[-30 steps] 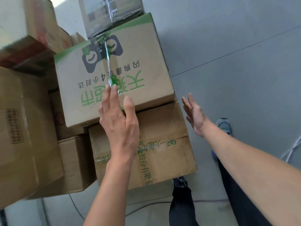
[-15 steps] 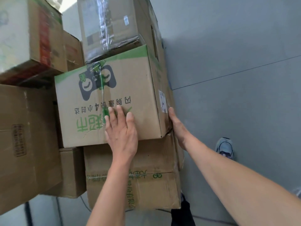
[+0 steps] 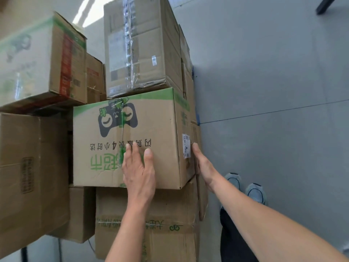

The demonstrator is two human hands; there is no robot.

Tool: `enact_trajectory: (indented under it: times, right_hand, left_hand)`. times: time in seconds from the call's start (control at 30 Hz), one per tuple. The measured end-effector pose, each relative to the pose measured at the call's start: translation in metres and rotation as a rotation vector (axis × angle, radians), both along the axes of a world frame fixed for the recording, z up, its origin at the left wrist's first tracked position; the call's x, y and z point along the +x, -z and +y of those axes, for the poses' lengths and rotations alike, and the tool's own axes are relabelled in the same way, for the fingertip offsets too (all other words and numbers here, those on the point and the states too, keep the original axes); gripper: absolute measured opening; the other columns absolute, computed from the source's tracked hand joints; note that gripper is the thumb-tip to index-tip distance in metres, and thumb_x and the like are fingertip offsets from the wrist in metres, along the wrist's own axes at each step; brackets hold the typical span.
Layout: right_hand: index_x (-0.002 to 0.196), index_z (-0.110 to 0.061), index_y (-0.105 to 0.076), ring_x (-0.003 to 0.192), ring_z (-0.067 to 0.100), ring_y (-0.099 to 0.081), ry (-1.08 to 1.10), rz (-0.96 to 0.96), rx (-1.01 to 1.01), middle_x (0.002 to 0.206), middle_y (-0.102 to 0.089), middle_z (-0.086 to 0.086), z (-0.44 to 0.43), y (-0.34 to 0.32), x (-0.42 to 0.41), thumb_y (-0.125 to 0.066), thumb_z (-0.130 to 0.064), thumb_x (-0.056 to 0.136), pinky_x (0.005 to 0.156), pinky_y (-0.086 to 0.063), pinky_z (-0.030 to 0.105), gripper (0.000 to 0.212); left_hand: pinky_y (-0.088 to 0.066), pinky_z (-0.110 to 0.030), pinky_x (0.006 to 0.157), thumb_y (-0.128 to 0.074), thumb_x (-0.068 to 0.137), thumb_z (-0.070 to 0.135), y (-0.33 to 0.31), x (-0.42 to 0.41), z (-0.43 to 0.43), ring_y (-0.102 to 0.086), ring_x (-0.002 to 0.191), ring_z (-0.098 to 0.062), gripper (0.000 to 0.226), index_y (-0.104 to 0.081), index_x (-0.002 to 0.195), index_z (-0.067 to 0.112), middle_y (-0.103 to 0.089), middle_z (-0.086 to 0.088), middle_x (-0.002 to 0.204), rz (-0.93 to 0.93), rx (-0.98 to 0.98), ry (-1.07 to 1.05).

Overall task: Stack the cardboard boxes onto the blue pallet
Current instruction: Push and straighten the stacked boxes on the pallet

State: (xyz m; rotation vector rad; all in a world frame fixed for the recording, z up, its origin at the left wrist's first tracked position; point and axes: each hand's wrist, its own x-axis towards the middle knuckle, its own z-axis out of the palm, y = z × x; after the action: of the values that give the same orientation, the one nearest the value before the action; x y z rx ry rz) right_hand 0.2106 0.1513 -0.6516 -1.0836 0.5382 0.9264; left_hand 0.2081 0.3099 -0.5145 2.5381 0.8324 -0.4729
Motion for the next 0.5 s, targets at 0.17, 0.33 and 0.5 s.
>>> enact_trajectory:
  times: [0.17, 0.33, 0.5]
  right_hand:
    - [0.166, -0.037, -0.013, 0.158, 0.007, -0.006, -0.012, -0.035, -0.025, 0.173, -0.009, -0.015, -0.008, -0.015, 0.064, -0.024, -0.078, 0.098, 0.125, -0.003, 0.038, 0.08]
    - [0.165, -0.035, -0.019, 0.158, 0.006, -0.01, 0.017, -0.079, -0.024, 0.172, -0.014, -0.014, -0.003, -0.01, 0.138, -0.026, -0.084, 0.094, 0.128, -0.002, 0.038, 0.087]
    - [0.164, -0.036, -0.025, 0.158, 0.01, -0.017, 0.022, -0.028, -0.024, 0.172, -0.021, -0.011, 0.01, -0.004, 0.199, -0.033, -0.096, 0.075, 0.13, -0.009, 0.048, 0.108]
  left_hand:
    - [0.007, -0.035, 0.128, -0.008, 0.096, 0.062, -0.006, 0.062, -0.004, 0.008, 0.158, -0.006, 0.079, -0.005, 0.166, 0.027, 0.005, 0.008, 0.174, -0.041, -0.014, 0.087]
    - [0.007, -0.033, 0.127, -0.02, 0.107, 0.055, -0.002, 0.145, 0.011, 0.007, 0.158, -0.006, 0.066, -0.006, 0.166, 0.029, 0.003, 0.007, 0.175, -0.165, -0.033, 0.056]
    - [0.007, -0.037, 0.126, -0.015, 0.101, 0.063, 0.007, 0.213, 0.037, 0.007, 0.16, -0.016, 0.072, -0.007, 0.166, 0.031, 0.003, 0.003, 0.175, -0.201, 0.007, 0.054]
